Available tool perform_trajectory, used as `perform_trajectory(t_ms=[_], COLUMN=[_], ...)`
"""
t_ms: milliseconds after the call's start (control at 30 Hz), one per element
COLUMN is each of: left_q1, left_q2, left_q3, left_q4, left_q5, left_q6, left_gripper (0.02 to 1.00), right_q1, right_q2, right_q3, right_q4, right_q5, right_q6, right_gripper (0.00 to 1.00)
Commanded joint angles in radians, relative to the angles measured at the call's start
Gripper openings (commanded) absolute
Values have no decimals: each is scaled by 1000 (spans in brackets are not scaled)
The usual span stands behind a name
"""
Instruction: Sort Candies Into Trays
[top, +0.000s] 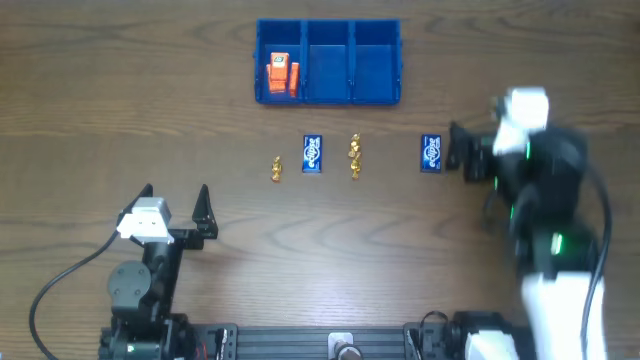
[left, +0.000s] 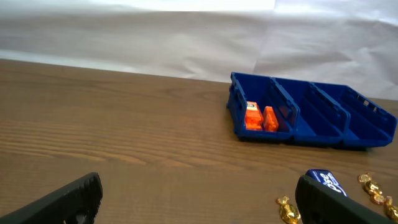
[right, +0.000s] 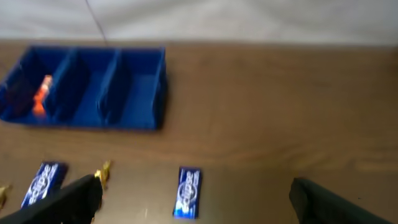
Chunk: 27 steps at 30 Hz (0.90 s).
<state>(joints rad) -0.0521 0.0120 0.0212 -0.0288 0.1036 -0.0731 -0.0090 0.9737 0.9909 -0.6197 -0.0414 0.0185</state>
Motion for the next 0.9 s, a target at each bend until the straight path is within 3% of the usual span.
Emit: perform_trajectory(t_ms=[33, 133, 400, 800, 900], left_q1=[6, 6, 6, 6, 6], left_q2=[-8, -8, -8, -8, -8], left_q3=[-16, -16, -16, -16, -16], left_q4=[-39, -39, -39, -39, -39], left_q5=[27, 27, 27, 27, 27], left_q6=[14, 14, 14, 14, 14], left_gripper=[998, 998, 996, 998, 1000], right_q1=[-2, -2, 43, 71, 70], right_q2=[352, 542, 870, 1042, 1042], right_q3=[301, 384, 389, 385, 385], right_q4=[-263, -341, -314, -256, -257], right_q5=[-19, -13, -13, -3, 26], right_q6=[8, 8, 42, 87, 105], right_gripper=[1000, 1000, 1000, 996, 947])
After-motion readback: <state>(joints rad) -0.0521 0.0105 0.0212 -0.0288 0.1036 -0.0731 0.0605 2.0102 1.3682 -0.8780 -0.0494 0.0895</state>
